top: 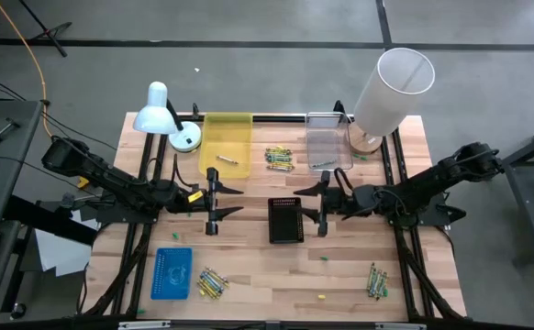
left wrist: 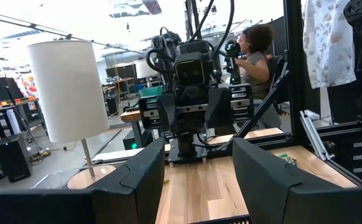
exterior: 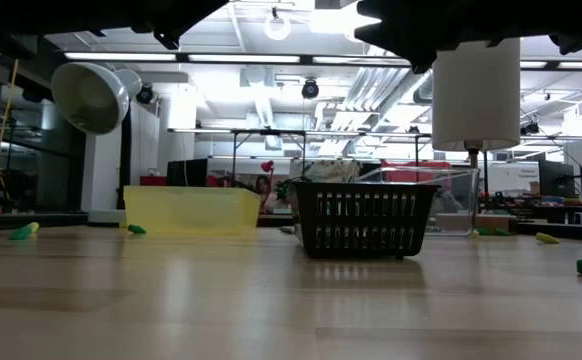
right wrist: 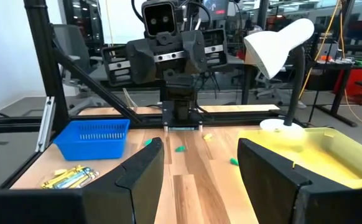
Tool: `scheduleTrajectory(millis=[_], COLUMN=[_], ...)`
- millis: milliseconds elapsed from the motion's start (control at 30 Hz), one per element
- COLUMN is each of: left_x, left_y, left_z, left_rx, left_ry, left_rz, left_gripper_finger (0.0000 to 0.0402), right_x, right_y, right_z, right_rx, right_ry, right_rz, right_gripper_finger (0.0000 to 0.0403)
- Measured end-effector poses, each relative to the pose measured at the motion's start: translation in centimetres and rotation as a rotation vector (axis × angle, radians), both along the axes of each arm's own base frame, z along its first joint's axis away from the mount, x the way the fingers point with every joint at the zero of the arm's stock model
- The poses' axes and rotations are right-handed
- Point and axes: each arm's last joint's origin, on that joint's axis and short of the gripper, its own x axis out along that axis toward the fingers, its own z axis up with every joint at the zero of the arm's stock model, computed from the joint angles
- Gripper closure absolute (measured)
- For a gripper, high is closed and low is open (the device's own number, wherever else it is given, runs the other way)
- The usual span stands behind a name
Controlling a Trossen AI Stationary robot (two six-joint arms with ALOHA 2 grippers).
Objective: Sort crayons
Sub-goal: Put the gray crayon into the yellow transparent bin
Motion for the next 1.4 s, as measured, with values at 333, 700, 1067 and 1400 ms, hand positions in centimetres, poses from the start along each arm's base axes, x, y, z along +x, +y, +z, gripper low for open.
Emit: scheduleTrajectory(millis=[333, 700, 1067, 1400], left_x=[0.0, 0.0, 0.4, 0.8], left_y=[0.0, -0.2, -0.1, -0.4], left_z=[0.0, -0.3, 0.6, 1.9], left_rx=[-0.005, -0.023, -0.029, -0.002], left_ry=[0.0, 0.026, -0.003, -0.035], left_rz=[0.0, -0.076, 0.013, 0.037], left_gripper_finger=[0.0227, 0.0227, 0.0227, 0.0227], right_x=[0.0, 0.0, 1.2, 8.3], right_y=[0.0, 0.0, -2.3, -11.5], right_z=[0.0, 0.0, 1.0, 2.8], right_rx=[0.0, -0.001, 0.089, 0.203], right_ry=[0.0, 0.0, 0.057, 0.629], right_rz=[-0.001, -0.001, -0.324, -0.528], right_gripper_finger=[0.0203, 0.0203, 0.0203, 0.0203])
